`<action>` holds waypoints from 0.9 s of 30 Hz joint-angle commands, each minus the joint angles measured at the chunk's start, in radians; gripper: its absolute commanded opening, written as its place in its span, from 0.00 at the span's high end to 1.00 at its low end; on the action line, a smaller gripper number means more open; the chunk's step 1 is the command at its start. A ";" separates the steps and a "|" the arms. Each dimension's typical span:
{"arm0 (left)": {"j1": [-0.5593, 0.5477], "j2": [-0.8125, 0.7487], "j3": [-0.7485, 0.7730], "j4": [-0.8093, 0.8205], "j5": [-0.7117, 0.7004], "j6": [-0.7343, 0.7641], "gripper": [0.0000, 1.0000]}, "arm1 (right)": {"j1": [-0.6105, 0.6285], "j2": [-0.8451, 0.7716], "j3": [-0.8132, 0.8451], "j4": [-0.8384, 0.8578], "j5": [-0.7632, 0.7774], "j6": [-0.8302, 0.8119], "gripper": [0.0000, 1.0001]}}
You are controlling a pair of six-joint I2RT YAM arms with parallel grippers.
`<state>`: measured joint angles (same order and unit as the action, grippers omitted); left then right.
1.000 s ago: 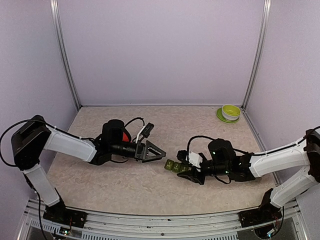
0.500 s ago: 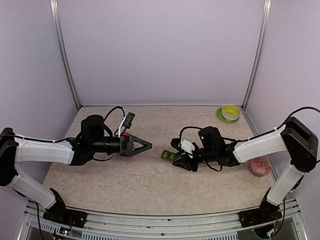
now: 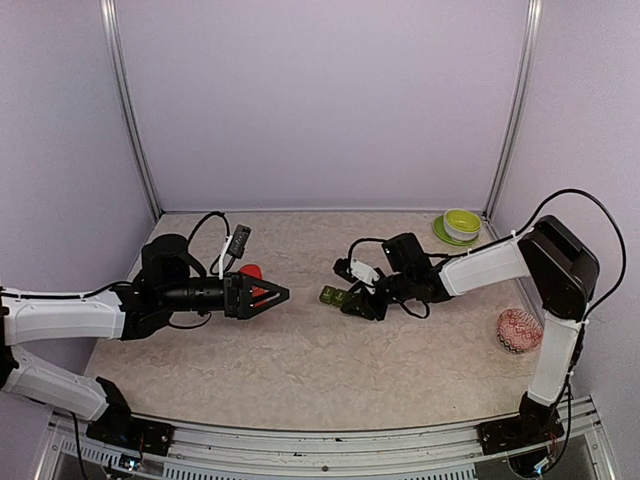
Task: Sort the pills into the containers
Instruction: Place the pill container at the center of the board.
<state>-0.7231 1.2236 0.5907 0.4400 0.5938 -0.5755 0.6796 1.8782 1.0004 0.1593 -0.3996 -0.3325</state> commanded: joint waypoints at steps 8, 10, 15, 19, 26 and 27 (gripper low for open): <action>0.008 -0.083 -0.059 -0.006 -0.046 -0.011 0.01 | -0.023 0.142 0.181 -0.040 0.090 0.158 0.60; 0.008 -0.101 -0.062 -0.017 -0.060 -0.011 0.01 | -0.022 0.131 0.148 0.011 0.141 0.224 0.60; 0.007 -0.132 -0.067 -0.037 -0.095 -0.011 0.01 | -0.016 0.114 0.072 0.097 0.314 0.359 0.59; 0.008 -0.142 -0.068 -0.038 -0.113 -0.014 0.01 | -0.014 0.118 0.039 0.118 0.410 0.429 0.58; 0.008 -0.140 -0.086 -0.016 -0.124 -0.037 0.01 | -0.002 0.108 -0.002 0.145 0.461 0.542 0.58; 0.009 -0.138 -0.090 -0.013 -0.126 -0.040 0.01 | 0.005 0.110 0.000 0.146 0.483 0.551 0.58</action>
<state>-0.7200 1.0985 0.5236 0.4103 0.4854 -0.5968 0.6670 2.0045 1.0203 0.3016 0.0017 0.1276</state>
